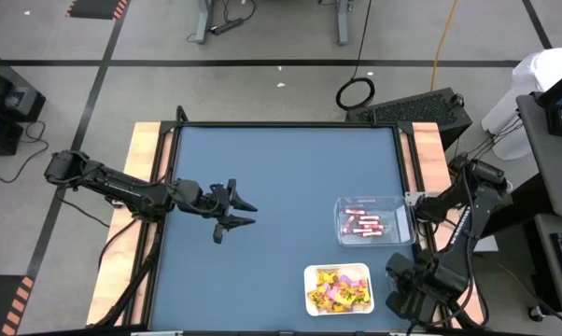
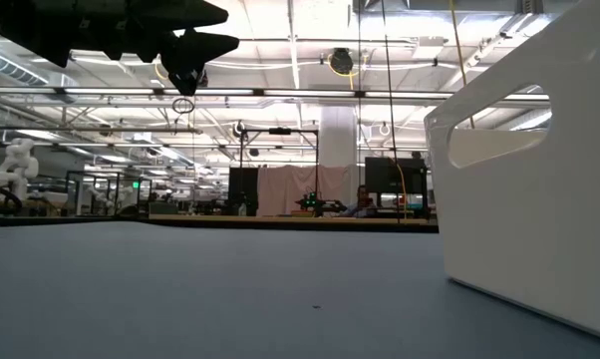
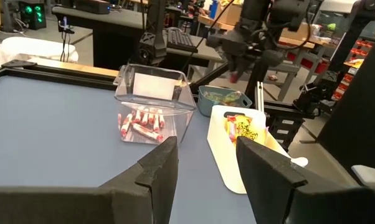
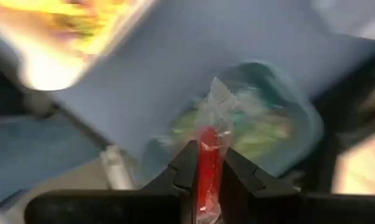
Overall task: Sort candy
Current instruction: Put the red gummy into the blue bin
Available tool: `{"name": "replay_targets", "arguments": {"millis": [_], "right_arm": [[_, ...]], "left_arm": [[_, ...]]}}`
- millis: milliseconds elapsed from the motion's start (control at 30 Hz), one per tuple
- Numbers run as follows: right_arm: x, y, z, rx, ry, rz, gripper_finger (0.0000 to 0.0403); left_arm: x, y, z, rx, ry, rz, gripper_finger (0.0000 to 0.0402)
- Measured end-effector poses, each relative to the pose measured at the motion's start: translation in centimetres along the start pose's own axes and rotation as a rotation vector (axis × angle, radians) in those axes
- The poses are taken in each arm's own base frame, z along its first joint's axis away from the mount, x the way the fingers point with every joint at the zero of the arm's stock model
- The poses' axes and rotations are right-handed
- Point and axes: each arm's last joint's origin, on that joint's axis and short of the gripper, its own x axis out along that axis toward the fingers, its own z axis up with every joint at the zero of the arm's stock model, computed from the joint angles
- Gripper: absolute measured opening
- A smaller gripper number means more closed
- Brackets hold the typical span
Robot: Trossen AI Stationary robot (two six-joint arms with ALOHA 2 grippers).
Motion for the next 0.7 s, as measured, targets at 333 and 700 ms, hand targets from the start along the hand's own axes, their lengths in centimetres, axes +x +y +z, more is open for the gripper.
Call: {"name": "replay_targets", "arguments": {"millis": [333, 700], "right_arm": [[0.2, -1.3, 0.0, 0.092, -0.019, -0.143, 0.0036], [2.2, -2.1, -0.6, 0.220, 0.014, -0.183, 0.0036]], "left_arm": [[0.0, 0.0, 0.0, 0.000, 0.000, 0.000, 0.0169], [0.0, 0.0, -0.2, 0.000, 0.016, 0.004, 0.0169]]}}
